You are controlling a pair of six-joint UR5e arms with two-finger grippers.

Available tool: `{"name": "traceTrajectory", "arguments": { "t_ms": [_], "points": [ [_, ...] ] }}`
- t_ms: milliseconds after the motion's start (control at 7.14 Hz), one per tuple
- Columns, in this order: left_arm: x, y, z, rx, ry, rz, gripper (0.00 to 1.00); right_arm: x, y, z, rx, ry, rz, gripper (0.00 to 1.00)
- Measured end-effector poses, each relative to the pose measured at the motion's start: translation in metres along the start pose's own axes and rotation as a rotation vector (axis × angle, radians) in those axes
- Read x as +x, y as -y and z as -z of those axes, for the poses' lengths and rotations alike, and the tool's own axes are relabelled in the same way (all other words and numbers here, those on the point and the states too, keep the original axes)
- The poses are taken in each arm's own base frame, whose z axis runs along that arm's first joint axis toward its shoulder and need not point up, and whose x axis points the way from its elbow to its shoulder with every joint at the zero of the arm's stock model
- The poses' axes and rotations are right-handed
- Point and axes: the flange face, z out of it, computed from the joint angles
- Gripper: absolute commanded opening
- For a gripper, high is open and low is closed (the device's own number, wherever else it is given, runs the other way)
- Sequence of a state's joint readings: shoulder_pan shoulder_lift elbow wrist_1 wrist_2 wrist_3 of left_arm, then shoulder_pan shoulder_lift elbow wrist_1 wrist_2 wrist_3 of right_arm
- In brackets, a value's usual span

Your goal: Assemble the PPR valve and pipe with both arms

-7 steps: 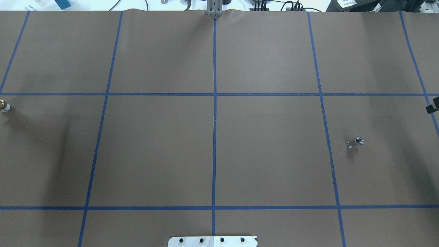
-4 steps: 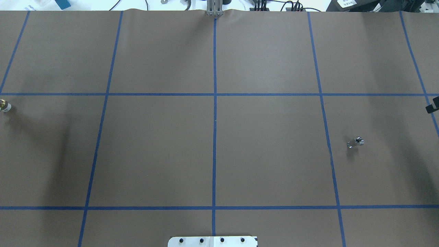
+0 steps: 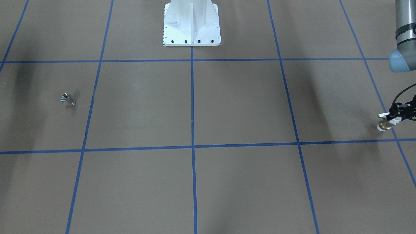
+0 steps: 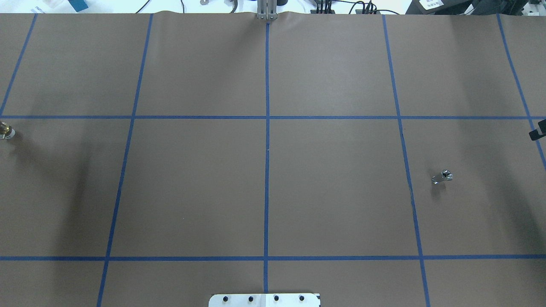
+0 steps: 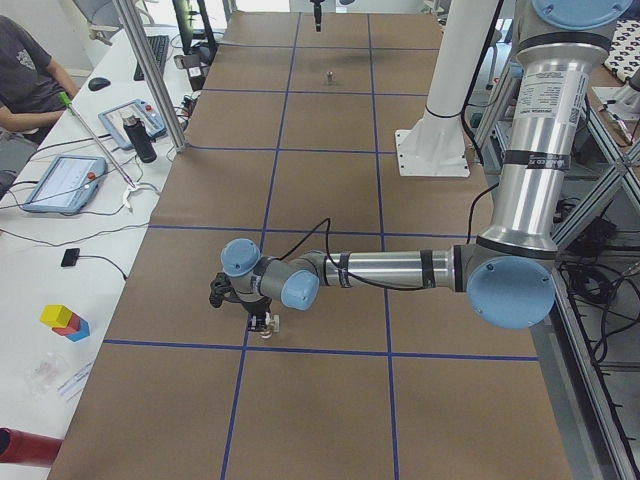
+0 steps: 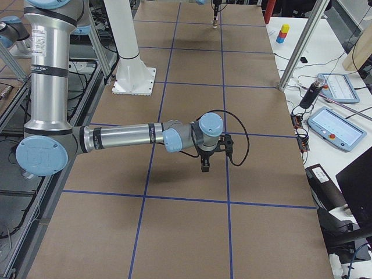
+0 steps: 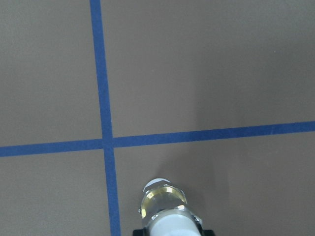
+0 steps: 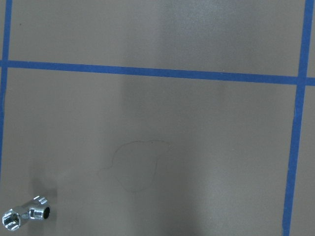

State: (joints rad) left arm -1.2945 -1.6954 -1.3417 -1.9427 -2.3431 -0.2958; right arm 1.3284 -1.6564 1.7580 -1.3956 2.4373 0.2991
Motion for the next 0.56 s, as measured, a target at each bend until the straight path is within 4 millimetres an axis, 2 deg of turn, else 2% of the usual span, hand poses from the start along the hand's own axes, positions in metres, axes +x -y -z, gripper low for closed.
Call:
{"name": "traceTrajectory", "arguments": {
  "t_ms": [280,560],
  "points": [
    [0.0,0.002,0.003,0.004,-0.001,0.002,0.0,-0.001,0.0,0.001,0.002,0.002,-0.028,1.0],
    [0.002,0.006,0.016,0.023,-0.012,0.005,0.0,-0.002,0.001,0.001,0.003,0.001,-0.034,1.0]
  ]
}}
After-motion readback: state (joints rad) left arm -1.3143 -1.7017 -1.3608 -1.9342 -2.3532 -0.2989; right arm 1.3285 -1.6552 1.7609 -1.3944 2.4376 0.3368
